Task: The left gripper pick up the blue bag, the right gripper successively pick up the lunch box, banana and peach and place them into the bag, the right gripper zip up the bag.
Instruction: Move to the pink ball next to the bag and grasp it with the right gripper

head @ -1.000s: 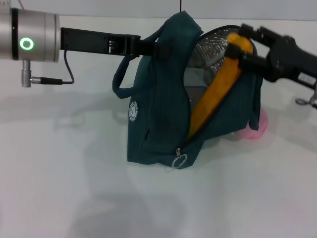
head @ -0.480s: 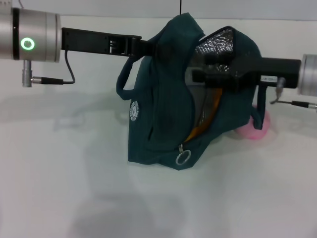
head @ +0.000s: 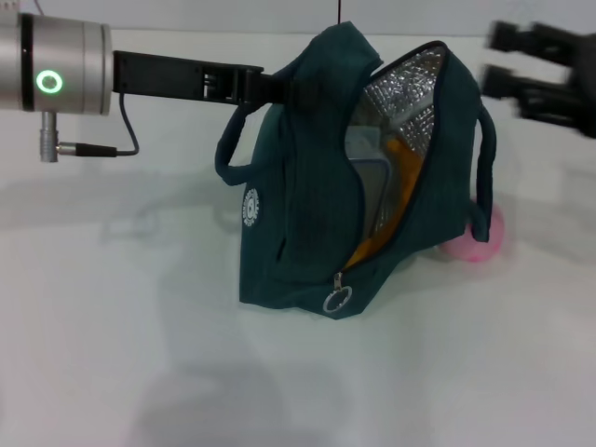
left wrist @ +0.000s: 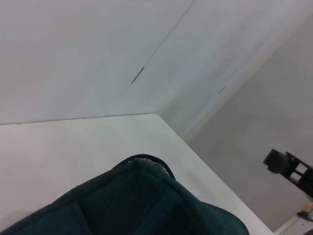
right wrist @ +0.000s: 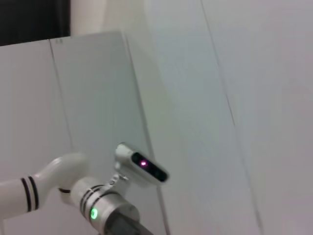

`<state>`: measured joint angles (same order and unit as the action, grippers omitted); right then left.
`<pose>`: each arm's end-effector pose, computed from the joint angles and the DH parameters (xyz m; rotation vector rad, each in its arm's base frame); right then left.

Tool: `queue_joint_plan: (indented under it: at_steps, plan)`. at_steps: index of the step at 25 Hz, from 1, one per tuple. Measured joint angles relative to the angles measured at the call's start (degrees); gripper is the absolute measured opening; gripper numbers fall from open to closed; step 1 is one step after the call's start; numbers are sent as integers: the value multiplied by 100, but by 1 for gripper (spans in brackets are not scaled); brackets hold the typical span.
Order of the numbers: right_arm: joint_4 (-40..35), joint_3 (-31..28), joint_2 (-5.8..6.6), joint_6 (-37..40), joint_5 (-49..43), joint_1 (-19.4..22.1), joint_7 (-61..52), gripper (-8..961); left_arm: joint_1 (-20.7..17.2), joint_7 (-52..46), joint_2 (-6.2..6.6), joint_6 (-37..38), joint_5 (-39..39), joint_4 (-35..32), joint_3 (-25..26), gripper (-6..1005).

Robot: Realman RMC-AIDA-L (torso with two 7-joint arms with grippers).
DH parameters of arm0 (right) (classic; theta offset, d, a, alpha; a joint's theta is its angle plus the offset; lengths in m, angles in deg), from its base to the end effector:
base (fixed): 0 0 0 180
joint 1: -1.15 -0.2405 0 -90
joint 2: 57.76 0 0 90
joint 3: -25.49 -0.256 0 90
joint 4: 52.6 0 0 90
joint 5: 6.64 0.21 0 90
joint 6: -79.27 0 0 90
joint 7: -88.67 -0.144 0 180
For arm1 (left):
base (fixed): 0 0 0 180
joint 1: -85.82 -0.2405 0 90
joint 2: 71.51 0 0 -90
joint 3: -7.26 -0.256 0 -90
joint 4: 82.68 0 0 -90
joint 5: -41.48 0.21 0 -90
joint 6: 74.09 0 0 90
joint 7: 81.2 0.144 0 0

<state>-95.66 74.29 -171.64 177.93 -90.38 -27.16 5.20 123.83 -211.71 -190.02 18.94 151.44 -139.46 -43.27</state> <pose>0.2091 0.3381 0.0724 -2.5935 0.3765 1.2247 -0.1566 0.3710 0.0337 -2.7651 -1.2237 -0.7349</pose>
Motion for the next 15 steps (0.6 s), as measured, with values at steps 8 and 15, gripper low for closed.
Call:
queue_joint_plan:
  at_steps: [8,15]
  plan:
    - [-322,-193,487,-705,-1178,696,-315,689,-11,29,14,-46,26,0,13,54]
    - [-644,-128,288,-1052,-2742,666,-773,674,1,61,-11,-55,49,0,80,54]
